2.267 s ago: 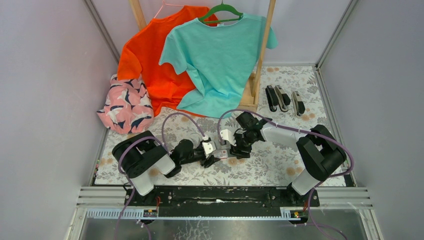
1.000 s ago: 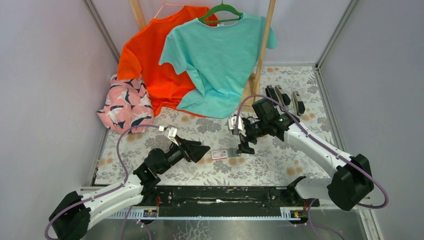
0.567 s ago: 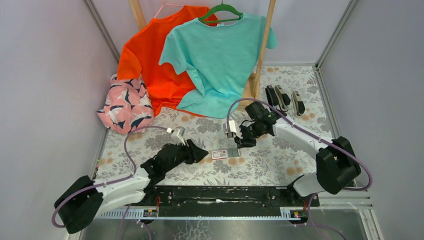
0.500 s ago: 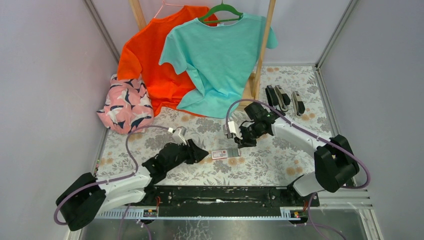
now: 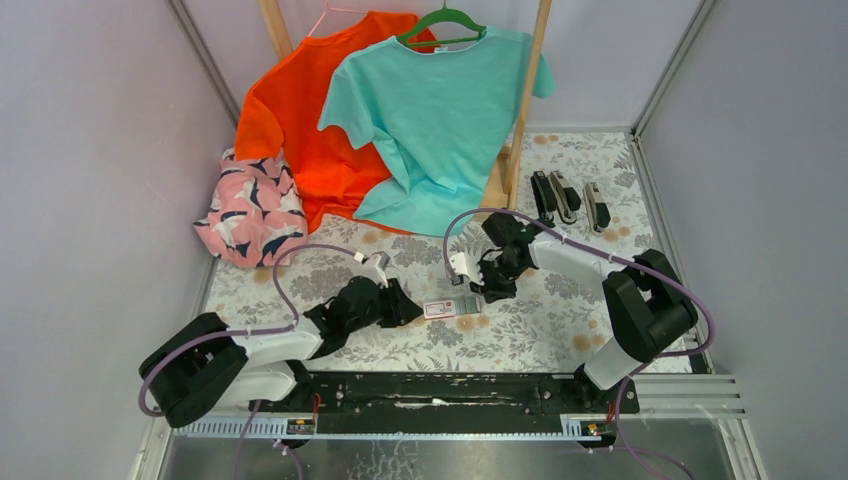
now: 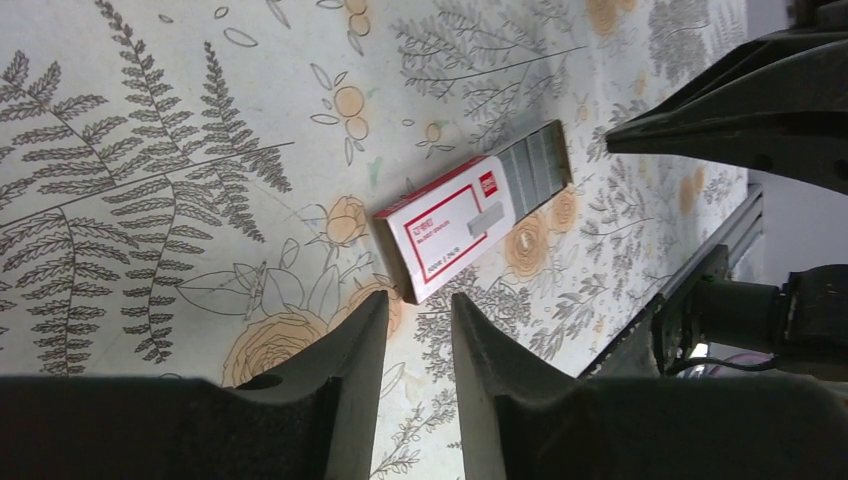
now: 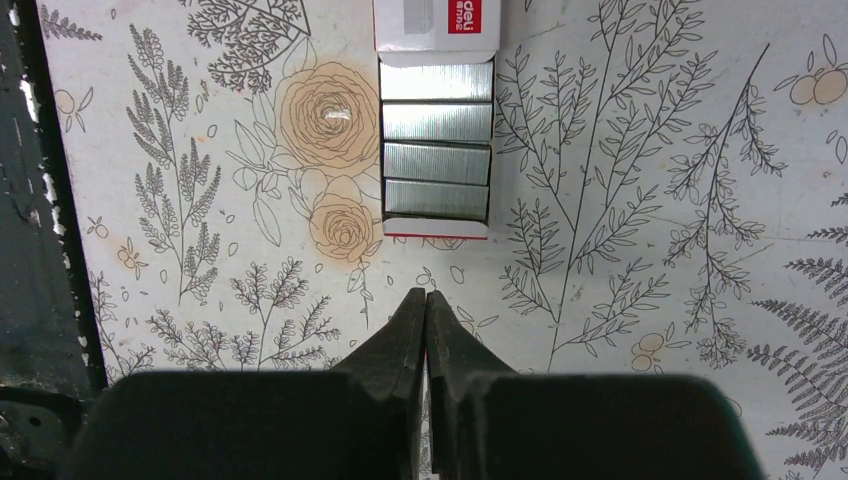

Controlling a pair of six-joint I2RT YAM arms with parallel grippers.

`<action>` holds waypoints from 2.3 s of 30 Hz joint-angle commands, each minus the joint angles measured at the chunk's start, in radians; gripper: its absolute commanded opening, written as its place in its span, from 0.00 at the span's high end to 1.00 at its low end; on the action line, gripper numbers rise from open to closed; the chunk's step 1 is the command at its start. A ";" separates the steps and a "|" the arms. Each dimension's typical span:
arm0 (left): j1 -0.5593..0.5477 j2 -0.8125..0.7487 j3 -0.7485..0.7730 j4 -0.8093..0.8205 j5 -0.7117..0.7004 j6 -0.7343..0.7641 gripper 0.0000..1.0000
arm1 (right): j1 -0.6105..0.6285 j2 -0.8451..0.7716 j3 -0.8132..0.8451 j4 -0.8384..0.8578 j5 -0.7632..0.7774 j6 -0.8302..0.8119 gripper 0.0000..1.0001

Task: Unload the staples from the stapler
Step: Close the staple box at the center of the board.

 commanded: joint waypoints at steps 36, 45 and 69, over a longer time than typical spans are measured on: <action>-0.005 0.215 0.112 0.000 -0.002 0.047 0.65 | 0.004 0.101 -0.009 0.052 0.012 0.025 0.94; -0.004 0.248 0.123 0.008 0.020 0.048 0.67 | 0.009 0.105 -0.010 0.074 -0.012 0.044 0.94; -0.006 0.284 0.142 0.020 0.053 0.043 0.69 | 0.021 0.108 -0.010 0.076 -0.044 0.051 0.94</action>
